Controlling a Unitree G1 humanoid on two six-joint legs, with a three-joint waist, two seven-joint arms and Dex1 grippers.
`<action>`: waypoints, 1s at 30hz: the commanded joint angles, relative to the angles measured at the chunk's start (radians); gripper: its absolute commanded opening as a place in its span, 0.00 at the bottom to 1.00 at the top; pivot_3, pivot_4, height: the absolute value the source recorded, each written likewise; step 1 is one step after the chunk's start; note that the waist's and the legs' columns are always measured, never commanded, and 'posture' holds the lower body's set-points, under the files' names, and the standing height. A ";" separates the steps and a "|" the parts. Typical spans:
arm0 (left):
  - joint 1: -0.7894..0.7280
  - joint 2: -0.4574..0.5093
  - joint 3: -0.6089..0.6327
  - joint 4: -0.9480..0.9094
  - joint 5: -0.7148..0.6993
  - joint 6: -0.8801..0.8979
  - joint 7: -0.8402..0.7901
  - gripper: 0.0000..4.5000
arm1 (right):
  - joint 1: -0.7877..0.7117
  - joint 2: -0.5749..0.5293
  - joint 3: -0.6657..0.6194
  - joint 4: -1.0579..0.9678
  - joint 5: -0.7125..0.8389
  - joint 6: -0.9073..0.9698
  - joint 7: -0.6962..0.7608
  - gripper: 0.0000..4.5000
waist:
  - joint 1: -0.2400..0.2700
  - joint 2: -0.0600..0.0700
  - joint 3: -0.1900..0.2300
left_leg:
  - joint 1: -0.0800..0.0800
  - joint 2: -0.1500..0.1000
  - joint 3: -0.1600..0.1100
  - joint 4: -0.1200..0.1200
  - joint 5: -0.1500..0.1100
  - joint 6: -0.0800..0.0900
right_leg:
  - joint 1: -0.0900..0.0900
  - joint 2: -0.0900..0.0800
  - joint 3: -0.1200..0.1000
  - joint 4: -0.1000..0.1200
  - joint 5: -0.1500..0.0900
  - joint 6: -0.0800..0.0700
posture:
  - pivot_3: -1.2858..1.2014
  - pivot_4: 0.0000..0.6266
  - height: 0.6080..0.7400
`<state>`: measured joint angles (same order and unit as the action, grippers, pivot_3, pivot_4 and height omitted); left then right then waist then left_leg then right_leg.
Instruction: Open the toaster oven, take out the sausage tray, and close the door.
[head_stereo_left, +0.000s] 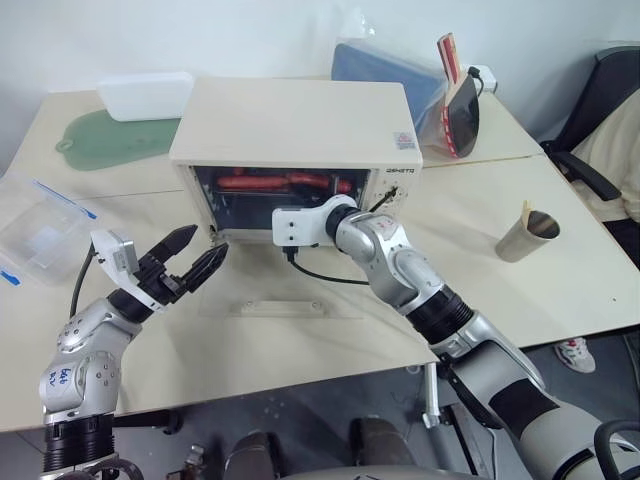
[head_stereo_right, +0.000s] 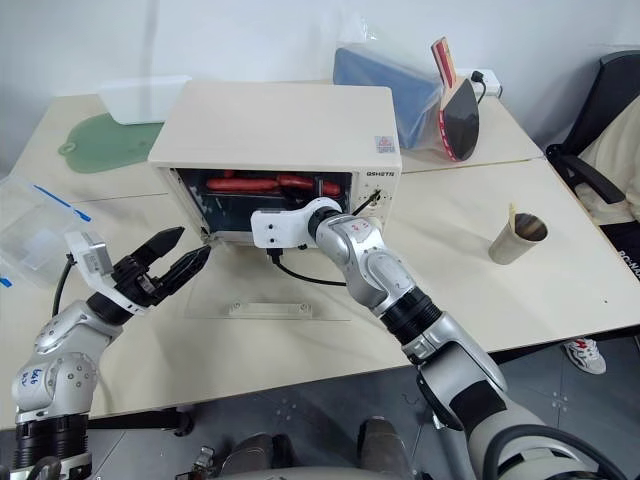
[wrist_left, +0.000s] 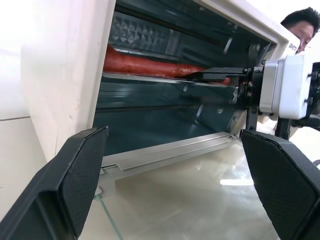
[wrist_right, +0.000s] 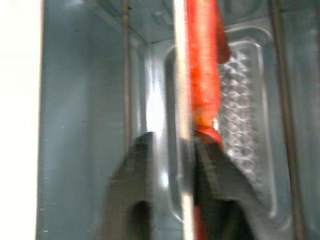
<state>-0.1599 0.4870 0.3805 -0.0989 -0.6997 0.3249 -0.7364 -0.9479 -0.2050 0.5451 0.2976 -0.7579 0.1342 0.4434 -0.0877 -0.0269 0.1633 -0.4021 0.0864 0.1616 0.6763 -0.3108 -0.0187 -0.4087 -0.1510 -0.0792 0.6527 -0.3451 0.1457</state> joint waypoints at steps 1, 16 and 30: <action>-0.013 0.000 0.002 -0.001 0.003 -0.023 -0.010 1.00 | -0.004 -0.007 0.019 0.036 0.009 -0.021 0.042 0.33 | 0.000 0.000 0.000 | 0.000 0.000 0.000 0.000 0.000 0.000 | 0.000 0.000 0.000 0.000 0.000 0.000 | 0.52 0.24 1.00; -0.012 -0.005 -0.003 0.005 0.008 -0.033 -0.008 1.00 | 0.048 -0.012 0.059 -0.036 -0.088 -0.010 0.044 0.00 | 0.002 0.001 0.000 | 0.000 0.000 0.000 0.000 0.000 0.000 | 0.000 0.000 0.000 0.000 0.000 0.000 | 0.52 0.24 1.00; -0.027 0.000 -0.006 0.018 0.009 -0.027 -0.012 1.00 | 0.093 0.000 0.075 -0.157 -0.119 -0.004 0.061 0.00 | 0.001 0.001 0.001 | 0.000 0.000 0.000 -0.003 0.000 0.000 | -0.001 0.000 0.000 0.000 0.000 0.000 | 0.52 0.24 1.00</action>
<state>-0.1785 0.4816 0.3721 -0.0661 -0.6937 0.3144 -0.7416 -0.8828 -0.2082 0.5567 0.1736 -0.8611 0.1495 0.4440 -0.0863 -0.0255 0.1641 -0.4024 0.0863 0.1620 0.6728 -0.3108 -0.0188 -0.4103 -0.1511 -0.0792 0.6523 -0.3451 0.1457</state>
